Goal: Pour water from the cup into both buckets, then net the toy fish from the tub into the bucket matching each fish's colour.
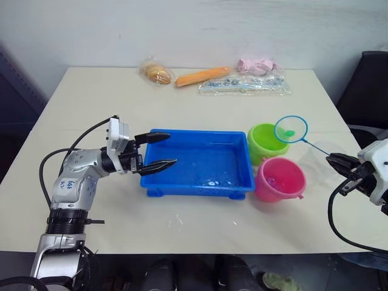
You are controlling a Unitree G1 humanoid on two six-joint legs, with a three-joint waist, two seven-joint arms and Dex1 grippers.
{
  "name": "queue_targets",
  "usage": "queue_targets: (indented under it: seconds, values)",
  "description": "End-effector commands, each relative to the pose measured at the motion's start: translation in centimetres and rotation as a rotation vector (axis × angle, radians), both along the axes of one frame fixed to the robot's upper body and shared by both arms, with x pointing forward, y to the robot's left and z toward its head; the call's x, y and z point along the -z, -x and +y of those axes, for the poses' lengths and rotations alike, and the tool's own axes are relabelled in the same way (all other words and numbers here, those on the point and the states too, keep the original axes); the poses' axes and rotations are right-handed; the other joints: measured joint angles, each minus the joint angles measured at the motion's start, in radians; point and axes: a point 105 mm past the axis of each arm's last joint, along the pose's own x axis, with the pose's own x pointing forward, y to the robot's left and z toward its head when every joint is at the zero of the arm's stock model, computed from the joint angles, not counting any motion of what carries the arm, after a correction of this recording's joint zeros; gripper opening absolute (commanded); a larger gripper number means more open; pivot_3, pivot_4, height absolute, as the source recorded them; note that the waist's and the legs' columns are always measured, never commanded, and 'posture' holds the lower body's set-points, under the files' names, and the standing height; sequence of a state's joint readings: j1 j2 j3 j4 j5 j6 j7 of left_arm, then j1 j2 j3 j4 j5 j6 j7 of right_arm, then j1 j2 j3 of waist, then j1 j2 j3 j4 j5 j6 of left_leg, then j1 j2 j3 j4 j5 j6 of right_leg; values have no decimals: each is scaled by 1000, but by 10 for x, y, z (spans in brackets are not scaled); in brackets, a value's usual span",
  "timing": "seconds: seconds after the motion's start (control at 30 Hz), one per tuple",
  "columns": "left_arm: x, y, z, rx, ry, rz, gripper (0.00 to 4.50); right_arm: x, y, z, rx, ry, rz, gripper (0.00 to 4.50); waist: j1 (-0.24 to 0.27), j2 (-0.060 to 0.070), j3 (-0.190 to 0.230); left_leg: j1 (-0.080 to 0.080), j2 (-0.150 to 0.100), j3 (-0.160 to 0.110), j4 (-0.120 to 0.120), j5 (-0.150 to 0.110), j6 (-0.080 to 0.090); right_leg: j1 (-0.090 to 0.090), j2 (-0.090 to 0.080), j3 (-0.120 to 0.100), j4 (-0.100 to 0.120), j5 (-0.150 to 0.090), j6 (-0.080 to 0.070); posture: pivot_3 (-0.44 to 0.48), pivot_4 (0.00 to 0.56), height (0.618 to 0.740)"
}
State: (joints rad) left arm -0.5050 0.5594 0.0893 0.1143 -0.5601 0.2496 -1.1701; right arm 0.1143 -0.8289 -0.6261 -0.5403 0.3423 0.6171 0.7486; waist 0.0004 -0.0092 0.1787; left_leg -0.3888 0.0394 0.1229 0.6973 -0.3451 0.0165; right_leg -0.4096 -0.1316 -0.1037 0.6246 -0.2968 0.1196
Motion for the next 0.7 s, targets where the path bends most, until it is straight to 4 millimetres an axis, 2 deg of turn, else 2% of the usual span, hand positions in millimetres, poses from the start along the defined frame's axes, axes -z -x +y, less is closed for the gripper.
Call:
queue_targets:
  seconds: [0.03,0.23,0.53,0.7]
  values:
    - [-6,1,-2,8,-1,-34,4406,-3,-11,-9,36,142,-73,0,0,0,0,0,0,0,0,0,0,0,0,0,0,0,0,0,150,740]
    - [-4,1,-1,1,-2,-31,4406,5,-25,-7,32,239,-103,0,0,0,0,0,0,0,0,0,0,0,0,0,0,0,0,0,150,740]
    - [-1,2,2,-9,1,-33,4406,5,-35,0,-56,579,-207,0,0,0,0,0,0,0,0,0,0,0,0,0,0,0,0,0,150,740]
    - [2,2,4,-14,6,-33,4406,1,-37,4,-94,823,-352,0,-1,0,0,0,0,0,0,1,-1,0,0,0,0,0,0,0,150,740]
